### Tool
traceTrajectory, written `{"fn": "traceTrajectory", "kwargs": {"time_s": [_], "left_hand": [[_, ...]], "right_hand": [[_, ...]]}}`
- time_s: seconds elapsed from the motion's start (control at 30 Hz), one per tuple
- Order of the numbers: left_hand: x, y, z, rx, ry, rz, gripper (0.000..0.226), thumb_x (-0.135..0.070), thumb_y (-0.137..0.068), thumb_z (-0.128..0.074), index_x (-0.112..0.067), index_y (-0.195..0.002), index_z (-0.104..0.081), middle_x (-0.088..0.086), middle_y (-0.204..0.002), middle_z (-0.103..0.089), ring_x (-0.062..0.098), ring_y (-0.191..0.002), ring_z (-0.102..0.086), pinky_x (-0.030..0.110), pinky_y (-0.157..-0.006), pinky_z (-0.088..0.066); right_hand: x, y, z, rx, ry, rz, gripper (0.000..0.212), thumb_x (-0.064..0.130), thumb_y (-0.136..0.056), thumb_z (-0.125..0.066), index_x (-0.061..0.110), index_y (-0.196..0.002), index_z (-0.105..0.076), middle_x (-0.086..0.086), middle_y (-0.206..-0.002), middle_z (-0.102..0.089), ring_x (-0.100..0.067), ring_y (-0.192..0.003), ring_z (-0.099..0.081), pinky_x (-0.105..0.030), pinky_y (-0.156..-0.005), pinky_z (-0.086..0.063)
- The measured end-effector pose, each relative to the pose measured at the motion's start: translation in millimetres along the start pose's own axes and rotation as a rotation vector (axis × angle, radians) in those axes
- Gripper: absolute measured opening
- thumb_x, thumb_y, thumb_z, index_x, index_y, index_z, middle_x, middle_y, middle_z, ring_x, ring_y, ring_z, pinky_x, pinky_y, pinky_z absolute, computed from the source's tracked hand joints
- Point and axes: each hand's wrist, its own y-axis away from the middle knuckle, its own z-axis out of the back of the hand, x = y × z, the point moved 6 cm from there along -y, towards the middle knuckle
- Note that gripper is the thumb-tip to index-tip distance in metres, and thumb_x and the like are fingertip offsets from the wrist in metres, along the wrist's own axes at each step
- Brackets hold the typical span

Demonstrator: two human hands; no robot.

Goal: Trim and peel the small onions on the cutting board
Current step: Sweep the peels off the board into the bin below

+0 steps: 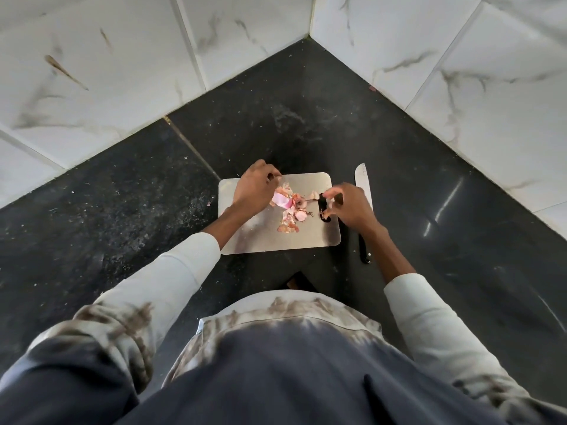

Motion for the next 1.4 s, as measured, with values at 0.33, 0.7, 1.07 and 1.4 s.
{"fn": "traceTrajectory", "kwargs": {"time_s": [0.33,0.7,1.07,1.4], "left_hand": [[9.3,7.7,-6.4,-0.014,-0.028,0.119,0.022,-0.019,-0.106,-0.063,-0.015,-0.126,-0.071,0.005,-0.133,-0.061,0.021,-0.103,-0.066,0.019,-0.077,-0.054],[22.6,6.4,-10.1,-0.005,-0.056,0.219,0.025,-0.017,-0.107,-0.059,-0.011,-0.129,-0.069,0.011,-0.131,-0.061,0.017,-0.089,-0.058,0.016,-0.059,-0.041],[5.3,6.8,-37.2,0.179,0.016,0.120,0.038,-0.027,-0.113,-0.047,-0.017,-0.147,-0.059,0.012,-0.144,-0.051,0.024,-0.110,-0.063,0.021,-0.083,-0.047],[-3.3,4.1,-42.5,0.293,-0.061,0.099,0.036,-0.027,-0.111,-0.050,-0.014,-0.144,-0.057,0.013,-0.150,-0.046,0.028,-0.111,-0.064,0.027,-0.087,-0.048]], "right_hand": [[6.5,19.2,-17.1,-0.092,-0.013,-0.078,0.008,0.015,-0.094,-0.082,0.013,-0.101,-0.083,-0.001,-0.101,-0.075,-0.012,-0.087,-0.068,-0.021,-0.080,-0.053],[36.3,5.4,-17.4,-0.134,-0.178,-0.047,0.031,0.022,-0.091,-0.084,0.018,-0.120,-0.075,0.000,-0.125,-0.067,-0.014,-0.106,-0.068,-0.039,-0.101,-0.061],[40.6,13.0,-47.6,0.110,0.021,0.032,0.095,0.039,-0.075,-0.097,0.013,-0.152,-0.047,-0.010,-0.151,-0.038,-0.028,-0.140,-0.041,-0.050,-0.116,-0.048],[48.5,15.4,-63.5,0.095,-0.018,0.005,0.103,0.044,-0.073,-0.097,0.017,-0.154,-0.040,-0.010,-0.146,-0.038,-0.028,-0.130,-0.051,-0.046,-0.112,-0.051]]}}
